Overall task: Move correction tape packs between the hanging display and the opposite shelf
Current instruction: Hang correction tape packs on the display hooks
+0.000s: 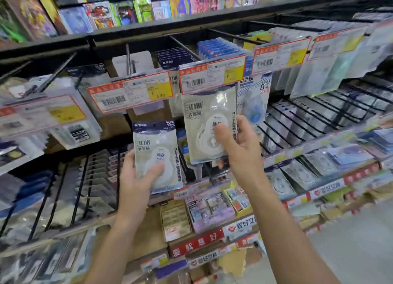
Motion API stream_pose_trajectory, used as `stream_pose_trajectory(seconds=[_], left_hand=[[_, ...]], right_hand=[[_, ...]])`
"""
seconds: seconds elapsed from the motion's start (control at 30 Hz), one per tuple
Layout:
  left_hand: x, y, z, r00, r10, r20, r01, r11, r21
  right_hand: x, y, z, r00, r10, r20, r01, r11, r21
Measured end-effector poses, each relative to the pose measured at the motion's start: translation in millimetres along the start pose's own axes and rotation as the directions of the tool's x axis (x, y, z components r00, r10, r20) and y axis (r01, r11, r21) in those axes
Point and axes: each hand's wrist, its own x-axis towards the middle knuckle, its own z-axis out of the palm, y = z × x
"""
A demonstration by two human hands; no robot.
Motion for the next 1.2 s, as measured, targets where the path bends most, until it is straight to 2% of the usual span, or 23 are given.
stream_pose_trajectory(seconds=[0.23,0.43,0.67,0.87,1.1,1.2], left_hand=[[-13,1,5,0.997,-0.014,-0.082,0.016,1.000,0.021],[-28,1,-19,0.984,0.001,-0.180,0.011,0.998,0.068],[-31,0,-47,0.974,-0.019,-0.227,0.039,0.996,0.084],[-18,-13,-63,0.975,-0.036,-0.221,0.047,0.998,0.044],[-9,-28,-59,0.990,-0.042,-0.137,0.040,0.999,-0.012],[-1,-24,-54,0.988,-0.044,-0.146,0.038,0.998,-0.045]], right_hand=[[10,-6,0,0.999,-0.004,0.047,0.003,1.000,0.014],[15,-4,-1,0.997,0.008,0.072,-0.008,1.000,0.001],[14,-6,1,0.998,-0.015,0.062,0.016,1.000,-0.016],[11,-8,-3,0.998,0.023,0.053,-0.023,1.000,0.010],[7,5,0,1.000,0.001,0.023,0.000,1.000,-0.016],[7,5,0,1.000,-0.013,0.004,0.013,0.999,-0.030]])
